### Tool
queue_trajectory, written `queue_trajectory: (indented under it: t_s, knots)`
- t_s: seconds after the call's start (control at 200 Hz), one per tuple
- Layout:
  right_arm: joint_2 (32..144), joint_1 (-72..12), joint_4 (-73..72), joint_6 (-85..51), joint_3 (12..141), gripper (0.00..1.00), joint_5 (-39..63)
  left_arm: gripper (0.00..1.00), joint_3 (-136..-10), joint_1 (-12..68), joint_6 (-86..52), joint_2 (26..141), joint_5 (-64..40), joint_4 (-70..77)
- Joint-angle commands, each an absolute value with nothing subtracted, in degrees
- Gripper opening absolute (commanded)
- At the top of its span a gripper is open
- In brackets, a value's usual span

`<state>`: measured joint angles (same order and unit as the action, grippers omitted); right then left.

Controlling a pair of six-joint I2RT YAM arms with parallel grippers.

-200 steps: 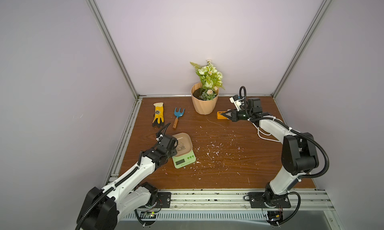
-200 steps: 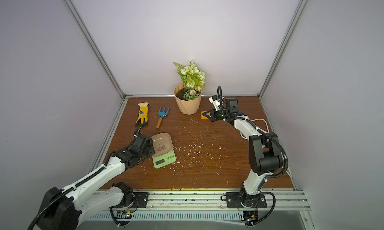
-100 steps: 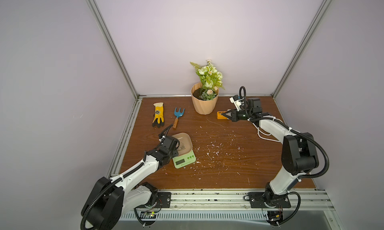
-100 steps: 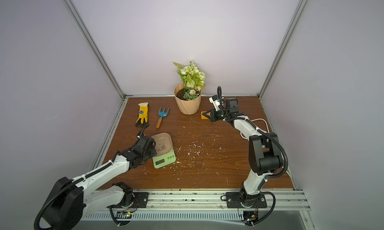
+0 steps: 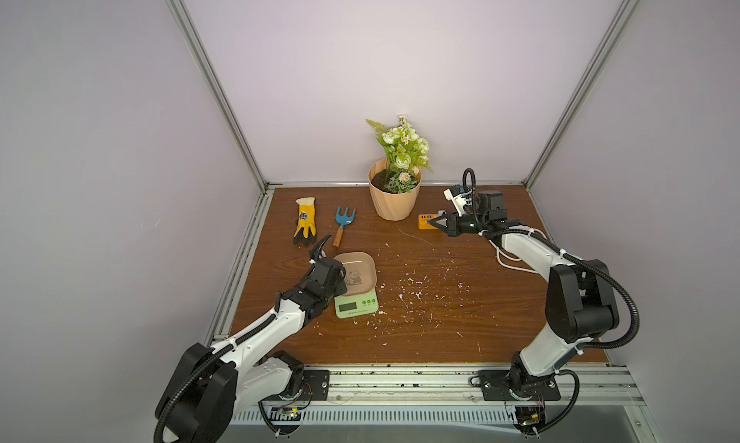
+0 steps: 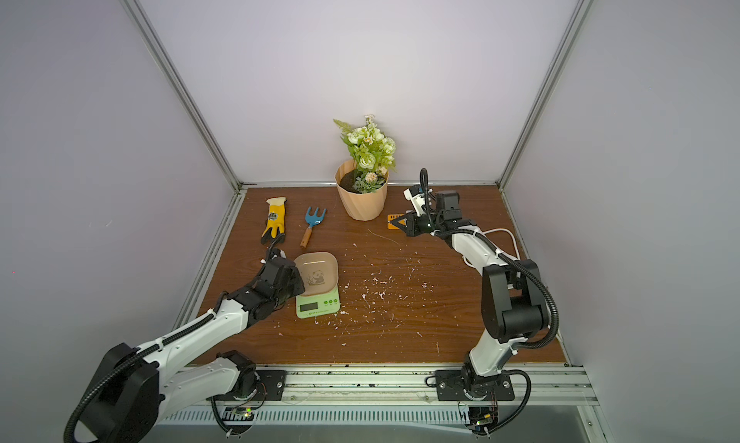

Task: Charge the electronic scale
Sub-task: Pick up the electronic scale at the center of the board.

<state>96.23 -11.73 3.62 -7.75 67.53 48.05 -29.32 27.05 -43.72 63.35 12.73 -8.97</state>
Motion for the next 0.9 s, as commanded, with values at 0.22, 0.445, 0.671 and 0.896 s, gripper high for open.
queue_trajectory:
  t_s: [0.22,0.445,0.671,0.896]
  knots:
    - [92.7,-12.3,-1.0,-9.6,63.8,0.0,51.4,0.0,-40.1,26.6,-34.1,71.1,10.7,-0.6]
    - [92.9,-13.9,-2.7,-11.0,62.6,0.0,51.3,0.0,-41.5,25.7,-33.0,75.2,7.4,3.2]
    - [93.3,-14.3,-4.4,-13.0,60.9,0.0,50.9,0.0,-42.4,22.0,-33.3,76.9,0.0,7.4]
    - [93.9,-14.4,-7.8,-16.2,58.6,0.0,51.1,0.0,-42.9,20.4,-35.2,78.4,-5.9,11.2]
